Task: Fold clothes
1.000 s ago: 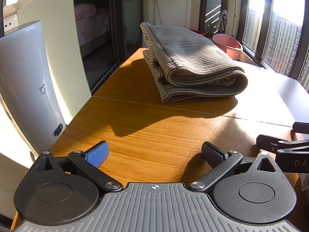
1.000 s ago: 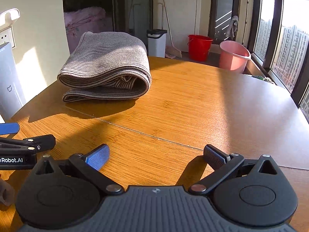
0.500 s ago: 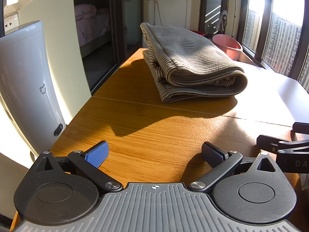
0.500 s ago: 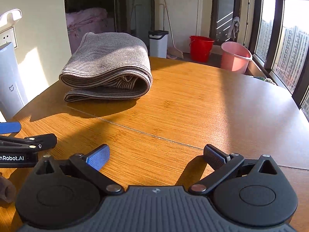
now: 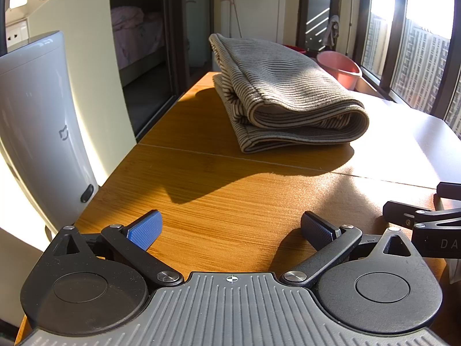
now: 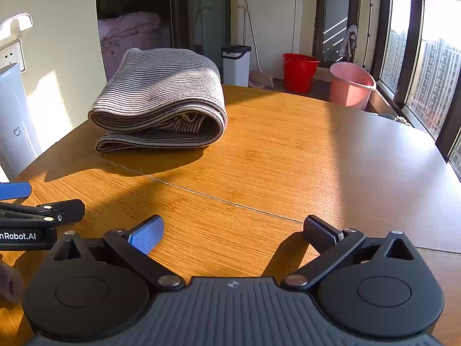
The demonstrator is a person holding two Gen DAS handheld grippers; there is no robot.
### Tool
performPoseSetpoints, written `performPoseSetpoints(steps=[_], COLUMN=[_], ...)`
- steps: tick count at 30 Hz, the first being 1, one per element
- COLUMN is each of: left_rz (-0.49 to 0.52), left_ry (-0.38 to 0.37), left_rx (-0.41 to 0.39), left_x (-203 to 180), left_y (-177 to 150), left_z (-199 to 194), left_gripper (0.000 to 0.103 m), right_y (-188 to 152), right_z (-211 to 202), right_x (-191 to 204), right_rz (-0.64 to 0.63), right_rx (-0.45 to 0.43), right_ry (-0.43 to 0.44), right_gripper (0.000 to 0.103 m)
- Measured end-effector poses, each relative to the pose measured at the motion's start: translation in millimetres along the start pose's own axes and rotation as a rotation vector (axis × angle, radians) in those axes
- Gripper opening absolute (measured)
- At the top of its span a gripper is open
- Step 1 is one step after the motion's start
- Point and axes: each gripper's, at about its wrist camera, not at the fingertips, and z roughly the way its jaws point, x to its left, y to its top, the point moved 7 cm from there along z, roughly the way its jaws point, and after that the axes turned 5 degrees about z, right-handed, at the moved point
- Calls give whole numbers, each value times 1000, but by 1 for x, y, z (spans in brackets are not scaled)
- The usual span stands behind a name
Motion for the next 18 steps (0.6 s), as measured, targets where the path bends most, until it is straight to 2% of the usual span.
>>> performPoseSetpoints(steps=[18], left_rz=[-1], left_ry=[1], left_rx=[0], left_x=[-2], left_y=[-1], left_z=[-1], left_gripper=[103], right_y=[0], right_z=[-1], right_x=[-2], right_rz=[-1], right_rx=[0], right_ry=[1], right_gripper=[103])
